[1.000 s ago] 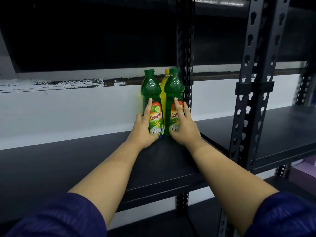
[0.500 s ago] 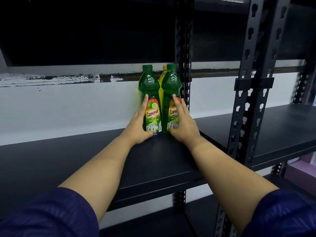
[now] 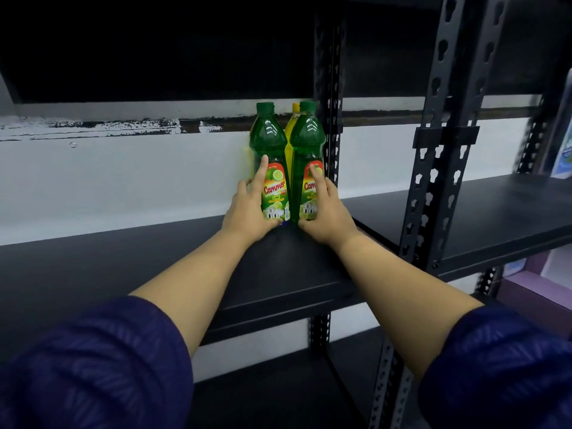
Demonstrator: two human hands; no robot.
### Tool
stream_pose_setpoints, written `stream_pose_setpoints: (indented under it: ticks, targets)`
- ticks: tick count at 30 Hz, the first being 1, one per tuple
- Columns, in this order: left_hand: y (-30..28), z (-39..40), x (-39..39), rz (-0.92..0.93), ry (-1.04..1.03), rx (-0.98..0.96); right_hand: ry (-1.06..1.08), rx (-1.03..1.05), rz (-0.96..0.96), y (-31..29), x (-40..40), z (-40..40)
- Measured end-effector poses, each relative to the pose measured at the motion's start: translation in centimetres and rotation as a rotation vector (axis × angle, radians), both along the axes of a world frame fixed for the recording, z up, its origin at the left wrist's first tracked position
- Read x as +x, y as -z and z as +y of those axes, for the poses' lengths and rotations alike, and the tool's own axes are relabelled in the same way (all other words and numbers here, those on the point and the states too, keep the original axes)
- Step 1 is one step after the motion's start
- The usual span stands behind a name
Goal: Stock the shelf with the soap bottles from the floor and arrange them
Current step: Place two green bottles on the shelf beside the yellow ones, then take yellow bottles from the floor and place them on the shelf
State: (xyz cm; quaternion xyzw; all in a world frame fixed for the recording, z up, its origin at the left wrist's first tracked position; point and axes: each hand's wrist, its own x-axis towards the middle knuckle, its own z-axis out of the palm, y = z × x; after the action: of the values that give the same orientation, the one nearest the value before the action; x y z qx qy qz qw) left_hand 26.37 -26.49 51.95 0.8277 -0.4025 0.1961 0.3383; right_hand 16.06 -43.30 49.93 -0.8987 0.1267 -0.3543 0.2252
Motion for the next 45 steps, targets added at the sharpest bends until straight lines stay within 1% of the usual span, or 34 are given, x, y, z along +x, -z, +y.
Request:
stream_pose_setpoints:
  ticks: [2, 4, 7, 8, 10, 13, 15, 18, 20, 23, 26, 29, 33, 36, 41, 43, 45]
  targets:
    - [-0.5, 1.0, -0.9, 0.002, -0.069, 0.068, 0.09, -0.058, 0.104, -0.5, -1.7, 1.0]
    - [-1.0, 2.4, -2.0, 0.062, -0.103, 0.13, 0.183, -0.114, 0.224, -1.2, -3.6, 2.3]
    - [-2.0, 5.1, -4.1, 0.175, -0.103, 0.254, 0.211, -0.115, 0.427, -2.6, -6.5, 4.5]
    - [-2.5, 6.2, -5.1, 0.21, -0.121, 0.306, 0.198, -0.127, 0.475, -3.1, -7.5, 5.3]
    - [-3.5, 8.2, -7.2, 0.255, -0.132, 0.402, 0.166, -0.157, 0.511, -4.1, -9.5, 6.8]
    - [-5.2, 11.3, -11.3, 0.255, -0.113, 0.528, 0.103, -0.165, 0.552, -5.4, -12.6, 9.2]
    - [-5.6, 13.7, -14.4, 0.31, -0.082, 0.601, 0.012, -0.095, 0.661, -5.6, -14.7, 10.9]
    - [-4.0, 17.3, -18.7, 0.441, -0.018, 0.738, -0.111, -0.012, 0.886, -3.8, -17.9, 13.6]
    - [-1.6, 19.2, -20.8, 0.5, 0.018, 0.868, -0.146, 0.008, 1.011, -1.3, -19.6, 15.2]
    - [4.2, 21.6, -22.9, 0.598, 0.039, 1.058, -0.175, 0.072, 1.139, 3.8, -21.5, 17.4]
    - [11.3, 23.5, -24.4, 0.742, 0.03, 1.199, -0.206, 0.141, 1.269, 9.6, -23.2, 19.6]
    - [17.9, 25.3, -25.8, 0.855, 0.025, 1.297, -0.234, 0.155, 1.384, 15.1, -24.8, 22.0]
    - [24.4, 27.4, -28.2, 0.953, 0.055, 1.321, -0.266, 0.19, 1.474, 21.2, -26.7, 25.5]
    - [29.0, 28.7, -29.4, 1.009, 0.05, 1.357, -0.272, 0.183, 1.472, 25.3, -27.8, 27.3]
    - [36.1, 30.3, -30.8, 1.072, 0.022, 1.254, -0.25, 0.259, 1.455, 32.2, -28.9, 28.1]
    - [38.9, 30.8, -30.9, 1.092, 0.005, 1.274, -0.22, 0.292, 1.447, 35.4, -29.4, 28.0]
    - [42.1, 31.2, -30.4, 1.099, -0.016, 1.294, -0.22, 0.315, 1.52, 39.1, -29.7, 27.8]
